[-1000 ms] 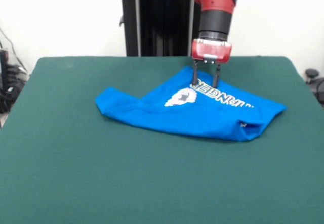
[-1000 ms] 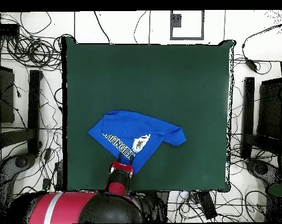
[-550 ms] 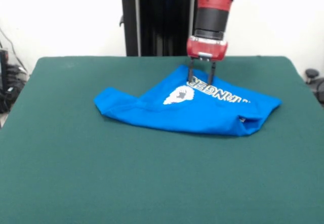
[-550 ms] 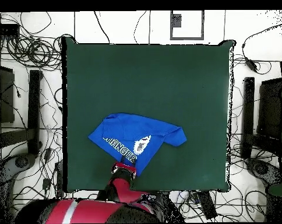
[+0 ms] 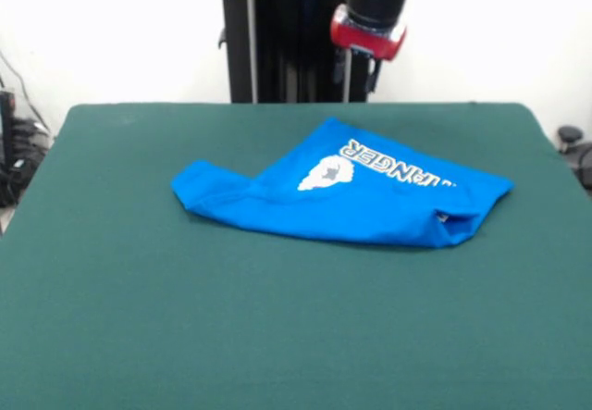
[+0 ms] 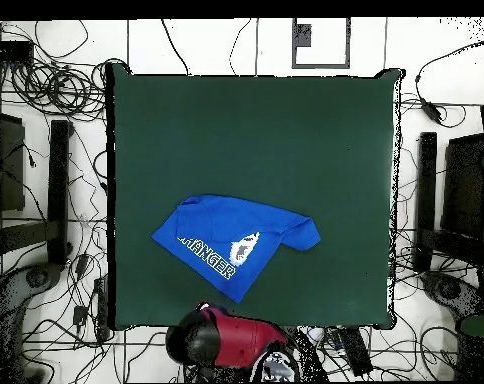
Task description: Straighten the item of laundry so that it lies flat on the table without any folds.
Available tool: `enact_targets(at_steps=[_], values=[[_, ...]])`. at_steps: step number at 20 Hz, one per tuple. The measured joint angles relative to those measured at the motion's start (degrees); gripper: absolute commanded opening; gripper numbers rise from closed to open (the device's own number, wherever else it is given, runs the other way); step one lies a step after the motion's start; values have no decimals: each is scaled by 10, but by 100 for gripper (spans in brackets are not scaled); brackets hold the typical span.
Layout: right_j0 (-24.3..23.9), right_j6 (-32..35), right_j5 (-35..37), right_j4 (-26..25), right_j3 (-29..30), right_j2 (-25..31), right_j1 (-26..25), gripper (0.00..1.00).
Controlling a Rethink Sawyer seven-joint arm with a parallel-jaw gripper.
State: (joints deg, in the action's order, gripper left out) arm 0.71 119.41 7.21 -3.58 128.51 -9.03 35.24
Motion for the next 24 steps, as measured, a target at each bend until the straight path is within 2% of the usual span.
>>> enact_targets(at_steps=[5, 13, 24], values=[[0, 0, 23, -21, 0, 1, 32, 100], [5, 0, 23, -31, 0, 1, 40, 100], [47, 0, -28, -30, -1, 1, 36, 100]])
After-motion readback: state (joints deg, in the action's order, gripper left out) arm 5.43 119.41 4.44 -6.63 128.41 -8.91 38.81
